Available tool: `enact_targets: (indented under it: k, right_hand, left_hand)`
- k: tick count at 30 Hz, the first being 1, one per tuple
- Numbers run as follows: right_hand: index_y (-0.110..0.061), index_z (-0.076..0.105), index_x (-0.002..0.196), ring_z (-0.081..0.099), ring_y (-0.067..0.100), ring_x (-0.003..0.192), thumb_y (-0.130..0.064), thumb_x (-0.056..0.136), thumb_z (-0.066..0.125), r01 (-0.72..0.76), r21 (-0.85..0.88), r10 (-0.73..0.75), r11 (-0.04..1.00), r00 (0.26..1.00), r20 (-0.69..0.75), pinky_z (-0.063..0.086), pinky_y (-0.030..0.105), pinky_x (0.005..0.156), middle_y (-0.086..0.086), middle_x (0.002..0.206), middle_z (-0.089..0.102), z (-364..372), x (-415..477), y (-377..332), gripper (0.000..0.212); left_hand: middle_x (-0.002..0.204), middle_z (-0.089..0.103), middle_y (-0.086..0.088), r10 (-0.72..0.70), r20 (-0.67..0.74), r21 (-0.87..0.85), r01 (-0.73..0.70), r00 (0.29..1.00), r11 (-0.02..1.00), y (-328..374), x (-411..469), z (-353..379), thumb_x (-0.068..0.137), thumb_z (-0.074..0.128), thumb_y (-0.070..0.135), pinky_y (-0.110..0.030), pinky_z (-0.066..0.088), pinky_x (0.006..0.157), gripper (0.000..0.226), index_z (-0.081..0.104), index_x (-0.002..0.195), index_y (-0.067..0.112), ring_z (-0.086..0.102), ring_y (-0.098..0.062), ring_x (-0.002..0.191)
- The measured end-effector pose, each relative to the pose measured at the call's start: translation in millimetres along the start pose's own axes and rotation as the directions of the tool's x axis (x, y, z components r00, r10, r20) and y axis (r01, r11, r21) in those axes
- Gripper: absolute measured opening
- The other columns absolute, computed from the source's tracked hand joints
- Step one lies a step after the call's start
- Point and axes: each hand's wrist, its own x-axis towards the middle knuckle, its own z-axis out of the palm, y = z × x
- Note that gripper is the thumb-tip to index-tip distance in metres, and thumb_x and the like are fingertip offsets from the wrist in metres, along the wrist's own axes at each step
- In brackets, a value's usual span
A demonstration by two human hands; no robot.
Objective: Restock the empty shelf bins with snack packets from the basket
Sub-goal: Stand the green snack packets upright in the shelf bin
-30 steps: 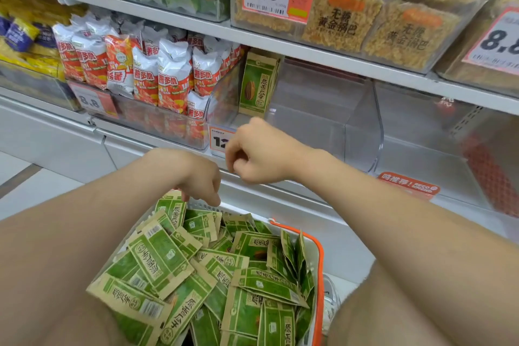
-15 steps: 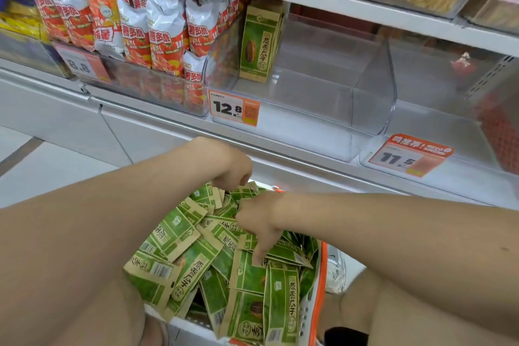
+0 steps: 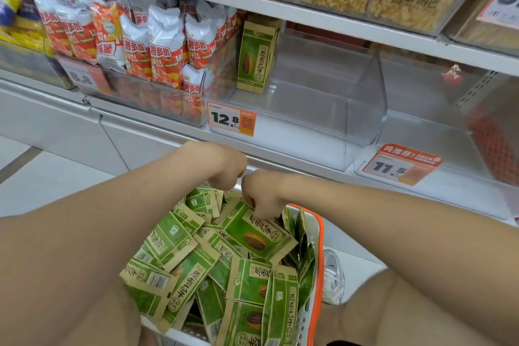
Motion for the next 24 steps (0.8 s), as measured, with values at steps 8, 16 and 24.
enact_targets:
  k: [8,16,24]
  right_hand:
    - [0.000,0.068,0.087,0.079,0.024,0.073,-0.001,0.090,0.060,-0.003,0.632,0.190,0.775,0.955,-0.229,0.067,0.040,0.068,0.016,0.078,0.078,-59.4,-38.8,10.9,0.008]
    - [0.004,0.067,0.111,0.078,0.029,0.073,0.005,0.101,0.047,0.250,0.917,0.359,0.311,0.862,-0.357,0.065,0.038,0.062,0.021,0.097,0.078,-93.0,-79.7,26.4,0.022]
    - [-0.017,0.069,0.107,0.079,0.028,0.085,-0.017,0.105,0.043,0.440,0.892,0.516,0.101,0.744,-0.425,0.066,0.048,0.069,0.015,0.099,0.079,-93.8,-67.5,12.1,0.026]
  left_hand:
    - [0.086,0.069,-0.018,-0.306,-0.365,-0.415,0.140,0.879,0.899,-15.9,-26.5,-17.9,0.105,0.046,0.035,-0.036,0.061,0.062,0.041,0.064,0.086,0.003,0.071,-0.033,0.067]
    - [0.096,0.067,-0.013,-0.630,-0.508,-0.860,-0.303,0.587,0.410,-8.9,-37.1,-33.3,0.110,0.033,0.053,-0.044,0.049,0.088,0.058,0.064,0.101,0.004,0.062,-0.033,0.097]
    - [0.089,0.064,-0.009,-0.633,-0.540,-0.838,-0.425,0.554,0.343,4.0,-15.4,-36.3,0.112,0.030,0.046,-0.044,0.048,0.080,0.052,0.060,0.086,0.013,0.065,-0.038,0.098]
